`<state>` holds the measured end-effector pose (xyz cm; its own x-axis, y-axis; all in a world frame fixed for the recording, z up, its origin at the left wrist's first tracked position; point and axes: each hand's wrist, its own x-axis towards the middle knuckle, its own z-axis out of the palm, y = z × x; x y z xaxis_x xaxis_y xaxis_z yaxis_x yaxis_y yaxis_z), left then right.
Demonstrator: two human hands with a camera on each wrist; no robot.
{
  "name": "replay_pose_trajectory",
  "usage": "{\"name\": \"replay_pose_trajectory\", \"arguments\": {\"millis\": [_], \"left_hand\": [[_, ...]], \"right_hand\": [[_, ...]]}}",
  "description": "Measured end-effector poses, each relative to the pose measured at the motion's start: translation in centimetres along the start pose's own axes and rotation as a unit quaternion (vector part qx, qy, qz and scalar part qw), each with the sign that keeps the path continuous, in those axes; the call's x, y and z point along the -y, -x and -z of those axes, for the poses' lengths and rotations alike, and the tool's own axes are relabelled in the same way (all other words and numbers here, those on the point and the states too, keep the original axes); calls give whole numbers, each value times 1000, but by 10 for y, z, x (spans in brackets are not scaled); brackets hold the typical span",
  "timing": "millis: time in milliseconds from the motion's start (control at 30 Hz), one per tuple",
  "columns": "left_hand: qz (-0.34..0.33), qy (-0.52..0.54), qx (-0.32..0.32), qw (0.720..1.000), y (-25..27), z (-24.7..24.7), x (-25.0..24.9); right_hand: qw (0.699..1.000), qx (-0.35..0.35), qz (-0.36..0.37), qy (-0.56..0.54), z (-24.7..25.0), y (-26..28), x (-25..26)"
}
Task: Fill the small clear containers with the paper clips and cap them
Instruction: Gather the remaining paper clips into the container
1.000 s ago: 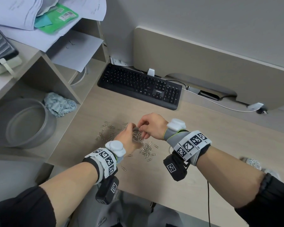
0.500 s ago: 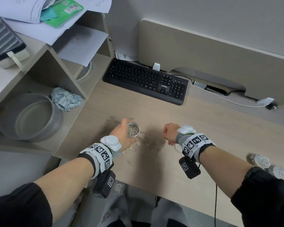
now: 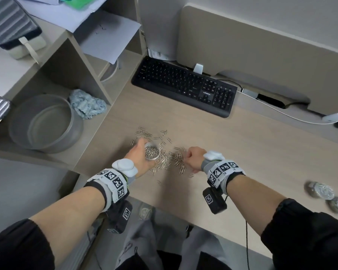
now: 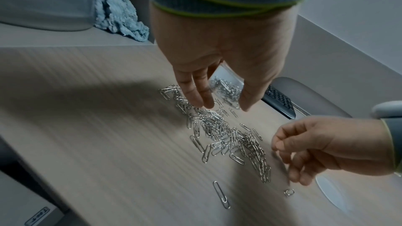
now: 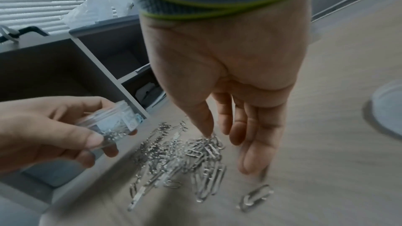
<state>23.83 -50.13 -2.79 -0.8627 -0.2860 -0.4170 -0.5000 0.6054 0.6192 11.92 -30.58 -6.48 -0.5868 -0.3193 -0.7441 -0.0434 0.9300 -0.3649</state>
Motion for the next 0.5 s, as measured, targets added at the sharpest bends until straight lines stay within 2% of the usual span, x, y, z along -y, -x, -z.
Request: {"name": "replay_pose_trajectory", "arguments": {"millis": [67, 167, 333, 400, 500], "left_hand": [[-3, 4, -4, 1000, 1, 3, -1], [1, 4, -11, 1000, 0, 7, 0], [23, 9, -24, 999, 3, 12, 13], [28, 12, -25, 999, 5, 15, 17], [26, 19, -31, 999, 8, 21, 21]], "right_hand": [[999, 28, -40, -5, 4, 1, -14], [999, 26, -45, -17, 4, 0, -24], [995, 36, 15, -96, -11, -5, 13], [993, 19, 38, -113, -16, -5, 26], [991, 63, 70, -100, -27, 3, 39]]}}
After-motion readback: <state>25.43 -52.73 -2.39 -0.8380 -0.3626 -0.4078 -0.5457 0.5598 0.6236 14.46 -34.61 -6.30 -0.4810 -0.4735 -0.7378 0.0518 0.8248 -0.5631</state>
